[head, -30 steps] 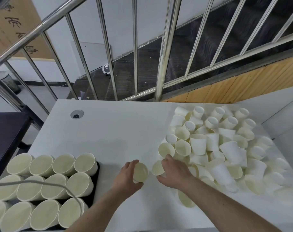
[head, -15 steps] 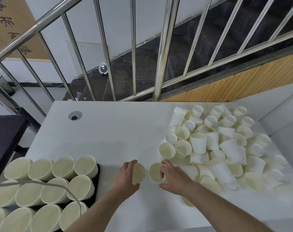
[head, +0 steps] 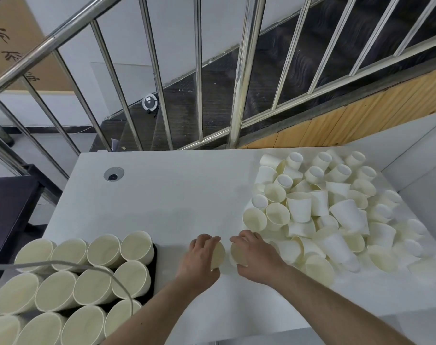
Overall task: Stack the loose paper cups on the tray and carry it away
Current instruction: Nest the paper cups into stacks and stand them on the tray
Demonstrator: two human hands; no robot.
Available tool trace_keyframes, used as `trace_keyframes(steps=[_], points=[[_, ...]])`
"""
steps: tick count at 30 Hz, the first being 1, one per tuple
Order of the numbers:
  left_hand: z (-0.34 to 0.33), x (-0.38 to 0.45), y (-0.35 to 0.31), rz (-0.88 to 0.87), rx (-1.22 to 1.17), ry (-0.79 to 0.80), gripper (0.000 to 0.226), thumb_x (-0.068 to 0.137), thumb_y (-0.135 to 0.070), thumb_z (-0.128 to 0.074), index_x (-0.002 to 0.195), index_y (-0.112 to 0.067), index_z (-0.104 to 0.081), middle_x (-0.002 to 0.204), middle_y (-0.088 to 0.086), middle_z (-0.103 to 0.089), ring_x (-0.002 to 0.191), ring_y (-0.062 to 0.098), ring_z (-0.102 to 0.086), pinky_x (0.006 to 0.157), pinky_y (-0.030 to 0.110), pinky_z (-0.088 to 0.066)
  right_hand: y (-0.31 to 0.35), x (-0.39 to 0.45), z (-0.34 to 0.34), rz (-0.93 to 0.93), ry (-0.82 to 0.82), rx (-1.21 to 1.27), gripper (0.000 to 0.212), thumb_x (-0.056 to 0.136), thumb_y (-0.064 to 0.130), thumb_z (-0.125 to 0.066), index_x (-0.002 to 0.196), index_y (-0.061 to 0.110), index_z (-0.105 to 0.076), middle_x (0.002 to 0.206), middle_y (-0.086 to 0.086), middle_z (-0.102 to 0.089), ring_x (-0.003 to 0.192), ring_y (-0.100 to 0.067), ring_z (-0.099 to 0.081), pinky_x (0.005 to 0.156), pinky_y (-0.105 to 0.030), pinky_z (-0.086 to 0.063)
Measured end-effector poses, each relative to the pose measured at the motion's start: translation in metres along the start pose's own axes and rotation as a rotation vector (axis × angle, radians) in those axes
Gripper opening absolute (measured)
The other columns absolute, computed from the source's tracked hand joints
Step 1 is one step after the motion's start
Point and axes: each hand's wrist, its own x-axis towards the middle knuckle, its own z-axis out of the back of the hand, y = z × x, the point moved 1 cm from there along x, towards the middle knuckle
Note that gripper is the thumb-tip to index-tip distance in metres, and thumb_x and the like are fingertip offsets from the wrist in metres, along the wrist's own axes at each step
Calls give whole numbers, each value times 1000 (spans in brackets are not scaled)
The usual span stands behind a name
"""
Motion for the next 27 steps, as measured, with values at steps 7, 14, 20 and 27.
trace_keyframes(steps=[7, 14, 20, 27], points=[[11, -29, -9, -17, -84, -89, 71, 79, -28, -58, 143, -30, -28, 138, -4, -29, 123, 19, -39, 93, 27, -43, 15, -26, 14, -8, -99, 50, 67, 83, 27, -61, 145, 27, -35, 142, 7, -31, 131, -16, -33, 86, -30, -48], [16, -99, -19, -23, -150, -194, 71, 76, -28, -59, 142, -28, -33, 137, -3, -33, 120, 19, -43, 94, 31, -44, 44, -72, 12, 53, -150, 83, 66, 82, 24, -60, 144, 27, -36, 141, 7, -30, 131, -15, -31, 84, -28, -47], [25, -164, -6, 1, -206, -333, 69, 75, -42, -54, 140, -24, -40, 133, -4, -40, 120, 15, -44, 94, 27, -44, 85, -102, 1, 114, -146, 101, 65, 82, 22, -59, 143, 28, -36, 141, 7, -29, 131, -15, -29, 84, -29, -47], [60, -205, 25, 80, -221, -415, 74, 68, -52, -48, 136, -23, -44, 131, -6, -44, 118, 14, -44, 92, 25, -41, 145, -111, -3, 180, -154, 115, 64, 81, 22, -59, 142, 26, -37, 142, 6, -28, 133, -17, -29, 87, -34, -49]])
